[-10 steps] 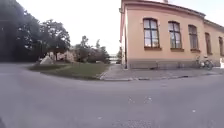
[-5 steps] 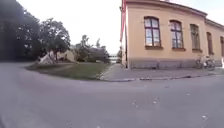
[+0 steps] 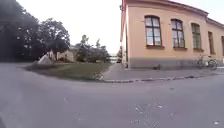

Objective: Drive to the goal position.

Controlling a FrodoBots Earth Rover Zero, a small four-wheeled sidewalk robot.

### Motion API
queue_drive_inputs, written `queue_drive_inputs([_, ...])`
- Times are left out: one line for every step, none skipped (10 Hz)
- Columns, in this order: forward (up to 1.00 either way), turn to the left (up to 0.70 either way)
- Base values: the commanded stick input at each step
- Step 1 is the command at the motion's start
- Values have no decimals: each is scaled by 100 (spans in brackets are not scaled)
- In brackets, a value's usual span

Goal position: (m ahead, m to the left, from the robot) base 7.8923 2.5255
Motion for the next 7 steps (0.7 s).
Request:
queue_drive_inputs([44, 2])
queue_drive_inputs([44, 2])
queue_drive_inputs([44, 2])
queue_drive_inputs([44, 2])
queue_drive_inputs([44, 2])
queue_drive_inputs([44, 2])
queue_drive_inputs([44, 2])
